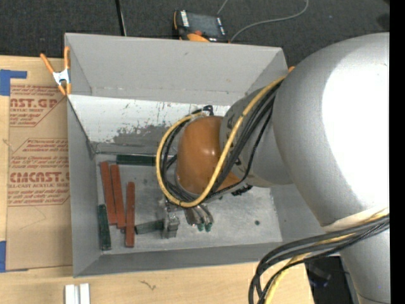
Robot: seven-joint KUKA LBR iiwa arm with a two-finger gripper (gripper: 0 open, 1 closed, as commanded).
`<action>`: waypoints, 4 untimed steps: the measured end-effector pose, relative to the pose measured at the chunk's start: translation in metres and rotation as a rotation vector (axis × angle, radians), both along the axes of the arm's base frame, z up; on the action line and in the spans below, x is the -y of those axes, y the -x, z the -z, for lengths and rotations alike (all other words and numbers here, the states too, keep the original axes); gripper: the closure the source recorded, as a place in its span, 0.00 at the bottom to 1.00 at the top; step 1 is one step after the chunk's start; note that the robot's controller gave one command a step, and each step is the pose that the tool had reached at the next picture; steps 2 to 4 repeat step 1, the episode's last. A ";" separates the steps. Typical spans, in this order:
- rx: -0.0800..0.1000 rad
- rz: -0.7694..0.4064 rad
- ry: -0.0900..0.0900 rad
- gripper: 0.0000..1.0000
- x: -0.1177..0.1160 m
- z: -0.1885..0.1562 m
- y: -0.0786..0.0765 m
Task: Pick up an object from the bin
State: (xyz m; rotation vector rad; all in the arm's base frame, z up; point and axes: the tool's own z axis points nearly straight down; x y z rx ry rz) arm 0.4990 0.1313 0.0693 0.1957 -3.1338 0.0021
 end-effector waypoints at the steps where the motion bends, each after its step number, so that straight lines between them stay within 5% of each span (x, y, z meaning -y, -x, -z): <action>1: 0.012 0.001 -0.005 1.00 -0.020 -0.189 0.000; 4: 0.012 0.001 -0.005 1.00 -0.020 -0.189 0.000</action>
Offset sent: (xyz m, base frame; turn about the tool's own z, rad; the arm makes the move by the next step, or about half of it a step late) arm -0.0019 0.0188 0.1848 0.0035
